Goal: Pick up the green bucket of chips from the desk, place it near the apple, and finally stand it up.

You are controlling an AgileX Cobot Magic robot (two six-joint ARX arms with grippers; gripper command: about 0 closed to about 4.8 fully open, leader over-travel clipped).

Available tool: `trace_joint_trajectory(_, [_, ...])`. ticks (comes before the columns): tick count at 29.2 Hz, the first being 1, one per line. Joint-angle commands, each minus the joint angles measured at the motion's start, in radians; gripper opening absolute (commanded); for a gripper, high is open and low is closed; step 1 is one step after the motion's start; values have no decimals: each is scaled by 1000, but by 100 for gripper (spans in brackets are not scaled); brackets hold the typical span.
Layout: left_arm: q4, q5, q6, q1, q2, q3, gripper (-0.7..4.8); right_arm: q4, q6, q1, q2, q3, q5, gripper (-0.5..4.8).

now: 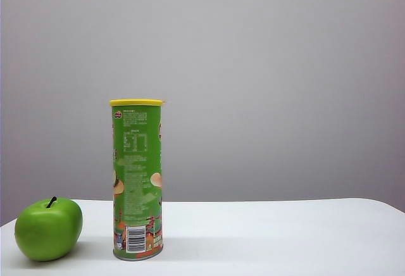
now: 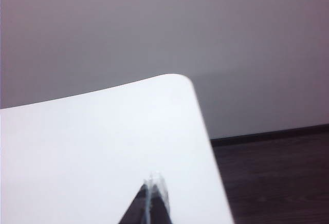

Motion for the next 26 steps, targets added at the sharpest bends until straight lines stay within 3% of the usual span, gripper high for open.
trace_joint_trajectory(1, [-35,-35,64,0,0,4,-5,-3,0,0,1,-6,-42,4])
trace_joint_trajectory(7, [-35,-116,69,0,0,4,-5,1,61,0,1,-6,-40,3])
trace_joint_trajectory(26, [-37,-90,50,0,0,4,-5,2,61,0,0,-6,-40,3])
